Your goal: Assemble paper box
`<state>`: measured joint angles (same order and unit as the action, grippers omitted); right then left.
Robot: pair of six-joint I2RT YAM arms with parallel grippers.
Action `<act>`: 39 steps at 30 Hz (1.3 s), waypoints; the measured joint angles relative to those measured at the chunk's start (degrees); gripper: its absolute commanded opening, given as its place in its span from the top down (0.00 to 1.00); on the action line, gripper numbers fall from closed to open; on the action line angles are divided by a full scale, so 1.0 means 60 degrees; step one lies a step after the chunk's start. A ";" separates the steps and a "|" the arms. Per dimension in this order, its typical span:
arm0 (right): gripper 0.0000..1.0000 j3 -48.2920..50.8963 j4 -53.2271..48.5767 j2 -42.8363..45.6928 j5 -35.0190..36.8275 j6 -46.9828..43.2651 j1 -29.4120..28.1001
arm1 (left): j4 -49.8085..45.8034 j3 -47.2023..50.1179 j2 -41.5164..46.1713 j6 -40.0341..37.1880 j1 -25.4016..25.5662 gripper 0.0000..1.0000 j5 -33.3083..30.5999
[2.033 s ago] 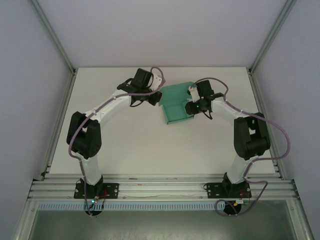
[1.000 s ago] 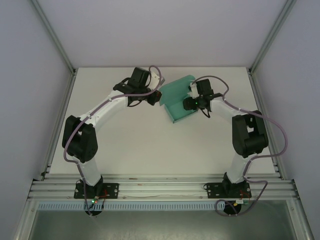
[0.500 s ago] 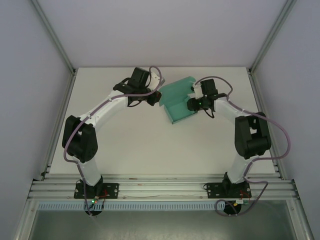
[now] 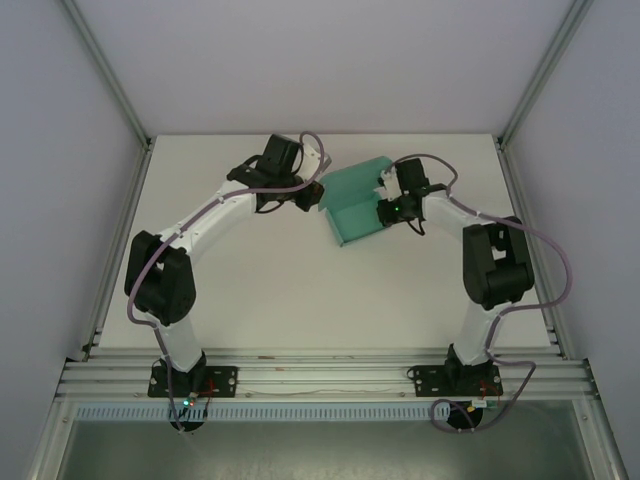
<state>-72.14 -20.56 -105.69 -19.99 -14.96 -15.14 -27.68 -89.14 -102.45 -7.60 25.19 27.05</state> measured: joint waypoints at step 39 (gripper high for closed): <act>0.79 -0.0594 0.0459 -0.0284 0.3355 0.0335 -0.0499 | 0.0492 0.0102 0.0117 0.0605 0.0160 1.00 -0.0692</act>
<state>-75.70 -17.80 -107.39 0.14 -12.95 -18.13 -24.73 -88.53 -101.75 -3.97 26.15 22.90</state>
